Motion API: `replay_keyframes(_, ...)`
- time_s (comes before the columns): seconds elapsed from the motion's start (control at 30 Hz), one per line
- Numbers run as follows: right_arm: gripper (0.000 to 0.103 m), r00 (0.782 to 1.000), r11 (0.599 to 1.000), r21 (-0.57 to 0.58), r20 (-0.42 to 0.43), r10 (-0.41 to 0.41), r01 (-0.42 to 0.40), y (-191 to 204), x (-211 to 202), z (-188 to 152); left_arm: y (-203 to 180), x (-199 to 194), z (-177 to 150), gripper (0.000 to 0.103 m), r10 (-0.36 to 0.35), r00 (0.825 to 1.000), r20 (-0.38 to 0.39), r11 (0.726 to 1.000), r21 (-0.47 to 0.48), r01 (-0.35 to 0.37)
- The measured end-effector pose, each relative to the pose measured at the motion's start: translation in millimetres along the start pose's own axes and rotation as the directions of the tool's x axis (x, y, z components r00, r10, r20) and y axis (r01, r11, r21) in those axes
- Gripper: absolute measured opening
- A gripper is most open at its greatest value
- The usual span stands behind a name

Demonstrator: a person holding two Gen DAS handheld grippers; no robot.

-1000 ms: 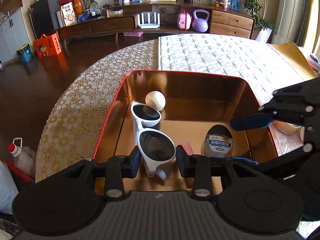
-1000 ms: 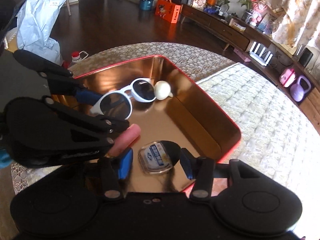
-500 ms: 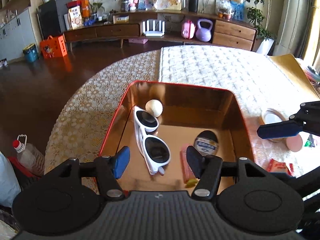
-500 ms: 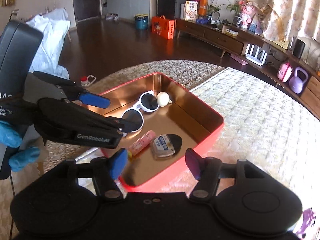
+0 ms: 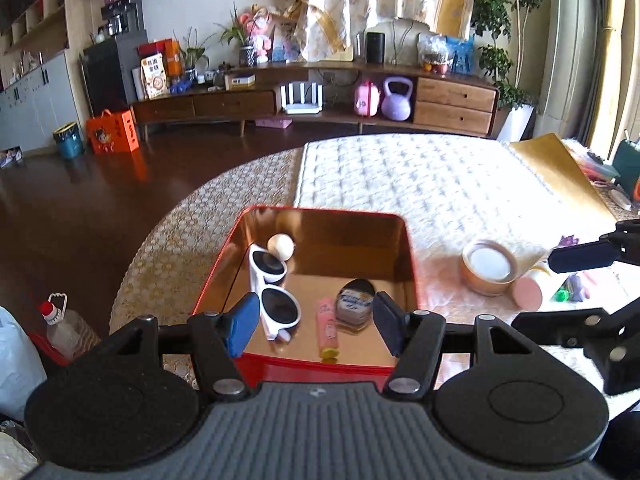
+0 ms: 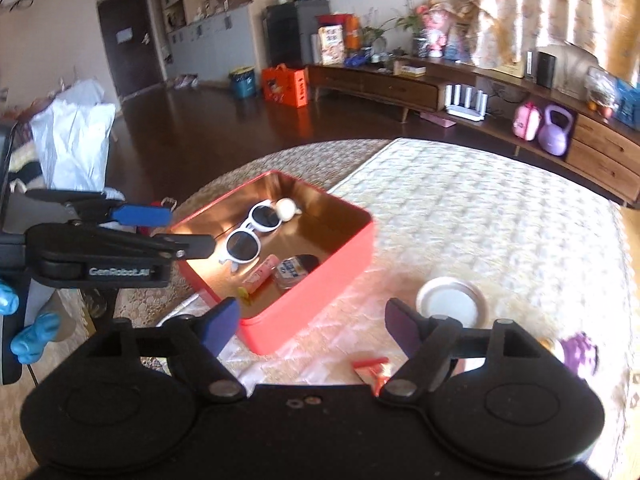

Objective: Organize rigid objects
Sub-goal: 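Lower the sunglasses into the tin with the left tool while the right tool drops the eye-drop bottle, then move both tools back toward the red candy and pink comb on the table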

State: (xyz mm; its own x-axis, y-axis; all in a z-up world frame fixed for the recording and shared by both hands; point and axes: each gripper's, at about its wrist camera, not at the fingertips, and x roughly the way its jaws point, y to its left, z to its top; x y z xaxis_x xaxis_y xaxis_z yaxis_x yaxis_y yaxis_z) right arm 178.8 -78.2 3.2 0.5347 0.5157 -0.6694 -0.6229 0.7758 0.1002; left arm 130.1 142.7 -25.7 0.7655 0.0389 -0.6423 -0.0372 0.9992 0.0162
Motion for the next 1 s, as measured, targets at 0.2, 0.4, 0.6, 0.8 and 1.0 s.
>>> replay_keyframes(0.2,0.085,0.998,0.995,0.084,0.031,-0.049,0.046,-32.7,-33.8,-15.0,-24.4,-22.2,5.0,0.069,-0.048,0.998,0.043,0.999,0.011,0.048)
replay_keyframes(0.4,0.088,0.995,0.984,0.155,0.034,-0.094,0.088,-61.8,-56.3,-35.5,-54.1,-30.0,3.6,0.075,-0.104,0.993,0.057,0.995,0.019,0.103)
replay_keyframes(0.6,0.096,0.991,0.973,0.195,0.034,-0.131,0.122,-80.4,-67.9,-55.1,-78.0,-30.3,-2.2,0.086,-0.127,0.99,0.061,0.992,0.014,0.127)
replay_keyframes(0.8,0.103,0.987,0.965,0.214,0.023,-0.16,0.151,-98.3,-72.4,-71.9,-97.2,-20.6,-8.7,0.087,-0.157,0.987,0.04,0.988,0.011,0.157)
replay_keyframes(1.0,0.103,0.979,0.948,0.247,0.002,-0.206,0.199,-124.5,-71.4,-83.1,-121.5,-6.0,-17.3,0.087,-0.209,0.978,0.015,0.977,0.038,0.209)
